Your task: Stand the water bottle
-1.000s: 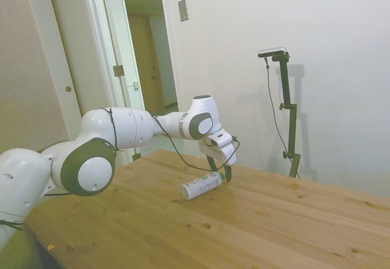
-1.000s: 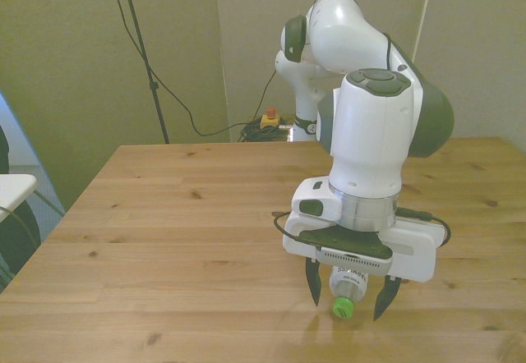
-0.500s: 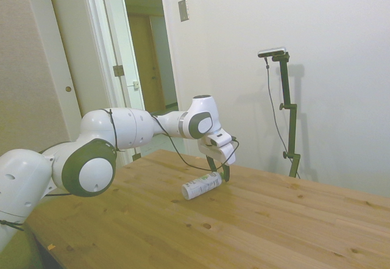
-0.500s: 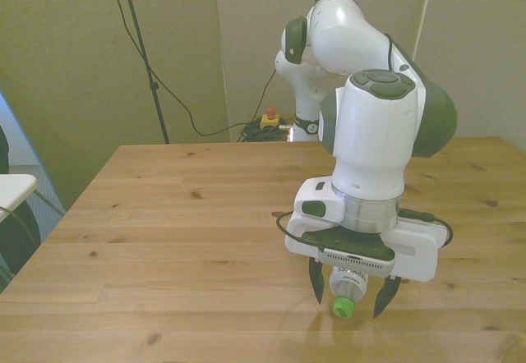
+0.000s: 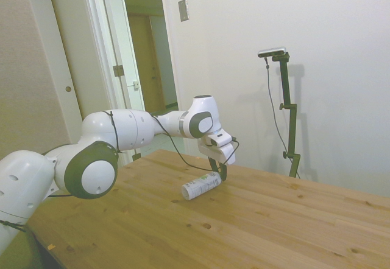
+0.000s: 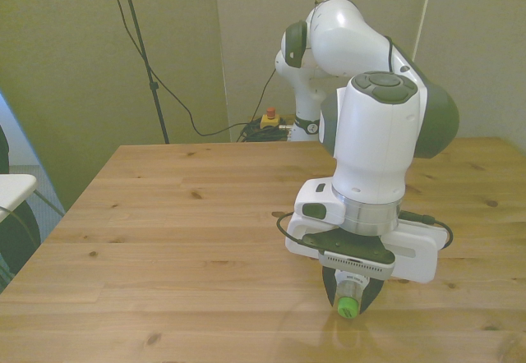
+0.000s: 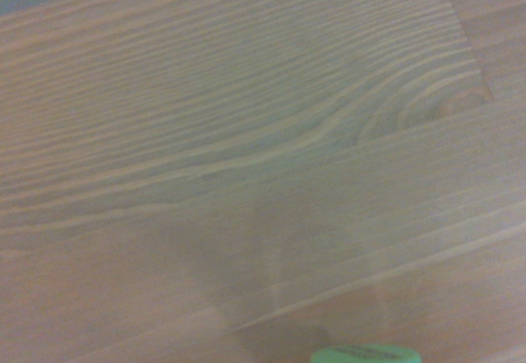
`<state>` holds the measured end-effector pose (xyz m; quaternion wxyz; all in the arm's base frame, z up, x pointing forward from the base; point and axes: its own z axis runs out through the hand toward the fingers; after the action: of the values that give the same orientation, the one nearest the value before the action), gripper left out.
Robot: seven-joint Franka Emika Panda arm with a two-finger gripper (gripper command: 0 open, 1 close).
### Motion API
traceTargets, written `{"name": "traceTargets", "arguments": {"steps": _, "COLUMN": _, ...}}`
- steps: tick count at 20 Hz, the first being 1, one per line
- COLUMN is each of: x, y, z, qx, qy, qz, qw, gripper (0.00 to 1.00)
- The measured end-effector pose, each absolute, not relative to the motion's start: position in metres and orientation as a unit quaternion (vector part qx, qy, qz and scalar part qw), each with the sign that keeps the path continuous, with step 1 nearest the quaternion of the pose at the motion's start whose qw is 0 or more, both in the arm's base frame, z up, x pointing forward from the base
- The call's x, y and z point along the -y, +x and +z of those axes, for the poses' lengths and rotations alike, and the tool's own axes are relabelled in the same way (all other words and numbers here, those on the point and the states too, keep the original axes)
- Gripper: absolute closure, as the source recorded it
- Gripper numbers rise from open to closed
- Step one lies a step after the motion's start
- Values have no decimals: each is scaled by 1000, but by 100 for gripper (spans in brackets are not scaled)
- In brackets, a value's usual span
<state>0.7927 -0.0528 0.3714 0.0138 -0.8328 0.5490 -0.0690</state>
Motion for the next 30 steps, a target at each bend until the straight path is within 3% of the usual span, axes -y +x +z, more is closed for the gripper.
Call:
{"name": "traceTargets", "arguments": {"steps": 8, "x": 59, "y": 796, "z": 385, "qx": -552, "qy": -830, "qz": -76, "qw": 19, "gripper": 100}}
{"name": "traceTargets", "arguments": {"steps": 18, "x": 11, "y": 804, "z": 485, "qx": -501, "qy": -812, "qz": -292, "qw": 65, "gripper": 100}}
{"name": "traceTargets", "arguments": {"steps": 30, "x": -37, "y": 742, "z": 478, "qx": -464, "qy": -764, "qz": -442, "qw": 76, "gripper": 100}}
